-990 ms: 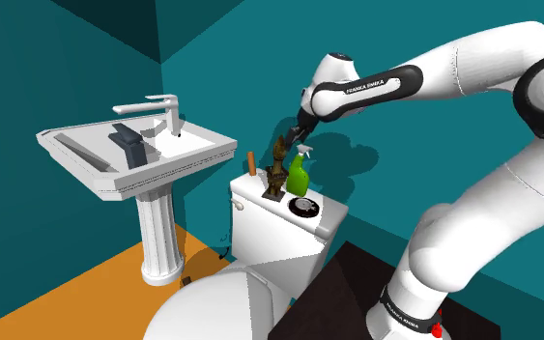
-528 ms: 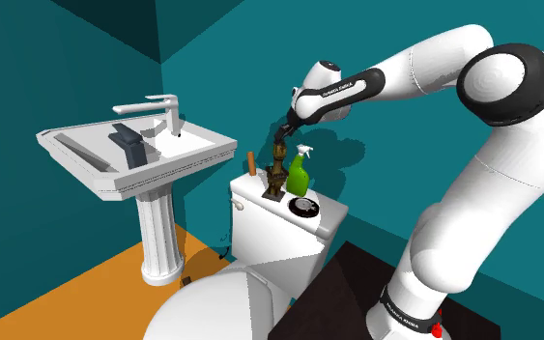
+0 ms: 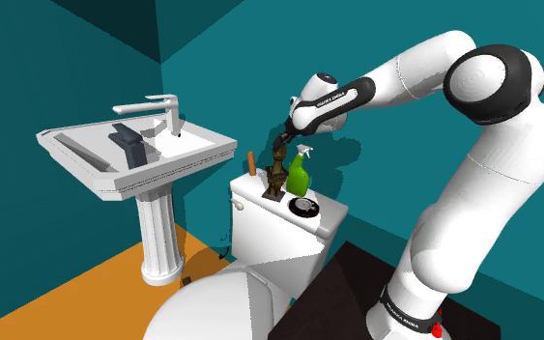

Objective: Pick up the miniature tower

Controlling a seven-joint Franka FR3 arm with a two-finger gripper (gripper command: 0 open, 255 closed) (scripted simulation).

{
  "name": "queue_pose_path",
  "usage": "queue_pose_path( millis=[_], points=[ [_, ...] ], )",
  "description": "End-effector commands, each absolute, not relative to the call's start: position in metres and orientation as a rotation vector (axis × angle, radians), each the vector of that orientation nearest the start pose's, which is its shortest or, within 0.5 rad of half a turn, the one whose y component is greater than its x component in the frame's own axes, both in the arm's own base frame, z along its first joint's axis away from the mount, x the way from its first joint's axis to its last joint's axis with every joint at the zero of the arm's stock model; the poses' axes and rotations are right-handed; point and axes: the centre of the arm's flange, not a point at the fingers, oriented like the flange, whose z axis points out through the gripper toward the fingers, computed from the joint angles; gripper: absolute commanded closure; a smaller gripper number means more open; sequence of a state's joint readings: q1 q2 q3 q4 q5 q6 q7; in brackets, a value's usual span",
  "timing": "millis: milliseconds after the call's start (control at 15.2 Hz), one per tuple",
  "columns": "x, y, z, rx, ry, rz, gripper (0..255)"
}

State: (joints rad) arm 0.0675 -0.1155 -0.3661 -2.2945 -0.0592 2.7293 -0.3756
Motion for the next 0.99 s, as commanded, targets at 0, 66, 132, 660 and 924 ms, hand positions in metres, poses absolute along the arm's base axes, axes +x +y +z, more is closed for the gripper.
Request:
queue_pose_path(
  millis=[0, 66, 132, 660, 924],
  points=[
    [0.515, -0.16, 0.454, -3.202, -0.185, -0.846, 255],
    [0.516, -0.16, 0.454, -3.202, -0.185, -0.846, 255],
    [0.515, -0.16, 0.454, -3.202, -0.185, -0.846, 255],
    [0.516, -0.16, 0.459, -3.202, -0.185, -0.846, 255],
    [0.516, -0.16, 0.48, -3.202, -0.185, -0.846, 255]
  ],
)
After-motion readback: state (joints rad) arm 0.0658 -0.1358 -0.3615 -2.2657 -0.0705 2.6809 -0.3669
